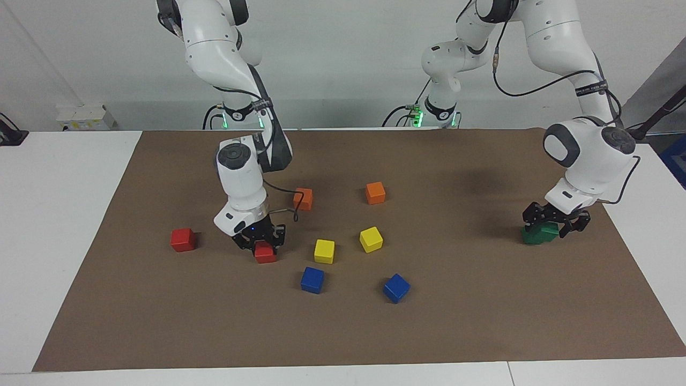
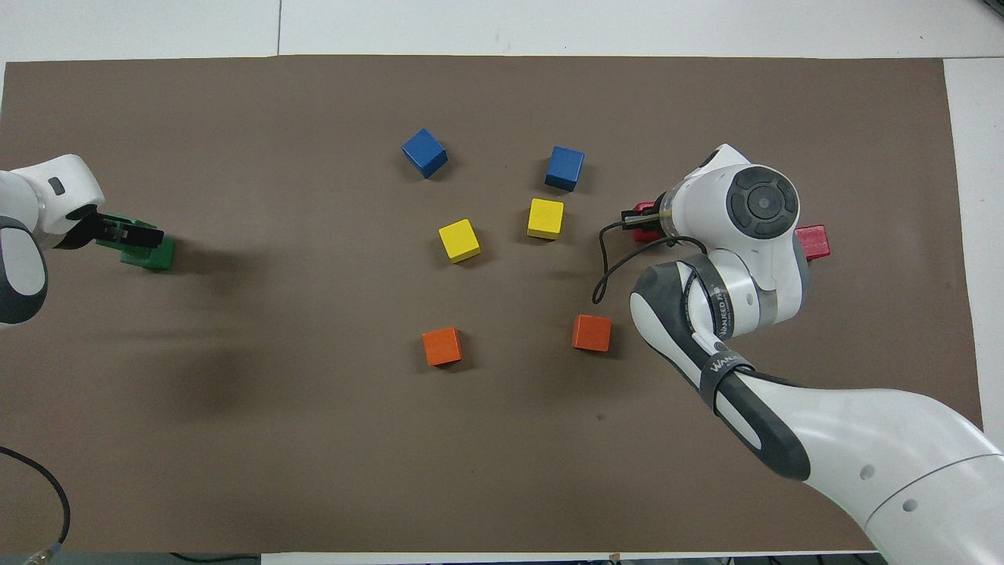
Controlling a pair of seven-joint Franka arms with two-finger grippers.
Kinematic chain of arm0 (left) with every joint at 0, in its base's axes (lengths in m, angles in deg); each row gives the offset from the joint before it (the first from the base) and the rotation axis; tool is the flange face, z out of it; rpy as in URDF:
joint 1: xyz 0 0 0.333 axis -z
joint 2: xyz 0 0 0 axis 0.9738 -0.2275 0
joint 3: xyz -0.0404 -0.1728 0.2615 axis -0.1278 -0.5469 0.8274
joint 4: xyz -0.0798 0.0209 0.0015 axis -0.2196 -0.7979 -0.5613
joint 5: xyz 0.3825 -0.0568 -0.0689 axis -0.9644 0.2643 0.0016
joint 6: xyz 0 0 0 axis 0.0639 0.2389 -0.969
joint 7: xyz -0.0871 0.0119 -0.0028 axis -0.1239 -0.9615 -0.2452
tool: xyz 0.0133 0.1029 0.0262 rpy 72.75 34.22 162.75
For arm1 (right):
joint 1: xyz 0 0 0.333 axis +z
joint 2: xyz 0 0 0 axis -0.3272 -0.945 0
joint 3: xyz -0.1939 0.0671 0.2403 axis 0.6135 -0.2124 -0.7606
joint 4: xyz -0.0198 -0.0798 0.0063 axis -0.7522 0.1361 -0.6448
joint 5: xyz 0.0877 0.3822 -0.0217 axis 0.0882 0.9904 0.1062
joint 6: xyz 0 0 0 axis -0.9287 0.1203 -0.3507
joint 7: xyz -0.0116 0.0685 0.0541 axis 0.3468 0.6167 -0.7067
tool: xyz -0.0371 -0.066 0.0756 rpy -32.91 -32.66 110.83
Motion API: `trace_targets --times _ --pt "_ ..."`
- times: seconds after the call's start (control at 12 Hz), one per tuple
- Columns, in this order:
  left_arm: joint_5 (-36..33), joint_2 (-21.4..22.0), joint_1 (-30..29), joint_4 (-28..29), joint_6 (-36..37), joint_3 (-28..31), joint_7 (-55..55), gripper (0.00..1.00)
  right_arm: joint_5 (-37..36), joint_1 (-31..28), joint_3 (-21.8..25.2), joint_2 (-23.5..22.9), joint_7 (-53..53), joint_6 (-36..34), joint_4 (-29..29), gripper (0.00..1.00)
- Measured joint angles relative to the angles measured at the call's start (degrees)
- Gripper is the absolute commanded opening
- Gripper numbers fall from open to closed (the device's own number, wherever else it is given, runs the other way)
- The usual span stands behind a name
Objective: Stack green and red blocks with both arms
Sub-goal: 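Lower the green cube onto the green cube while the right gripper lowers the red cube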
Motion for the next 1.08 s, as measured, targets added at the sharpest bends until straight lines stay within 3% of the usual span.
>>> trace_targets --times 0.25,0.58,0.83,1.08 --pt "0.1 0.2 0.0 -7.8 8.7 -0.2 0.6 1.0 -0.1 -1.2 0.5 0.4 1.8 -11.6 6.0 0.15" --pt "0.2 1.9 1.9 -16.5 19.1 -0.8 14.0 1.0 0.0 -11.5 0.7 7.4 15.7 -26.2 10.8 0.15" --pt "0.2 5.5 3.4 -18.5 26.6 -0.9 20.8 1.0 0.1 -16.6 0.7 10.1 22.7 -28.8 10.6 0.15" --pt "0.0 10.5 3.6 -18.6 34.7 -0.8 24.0 1.0 0.1 -20.0 0.7 9.9 29.0 -25.1 8.3 0.16"
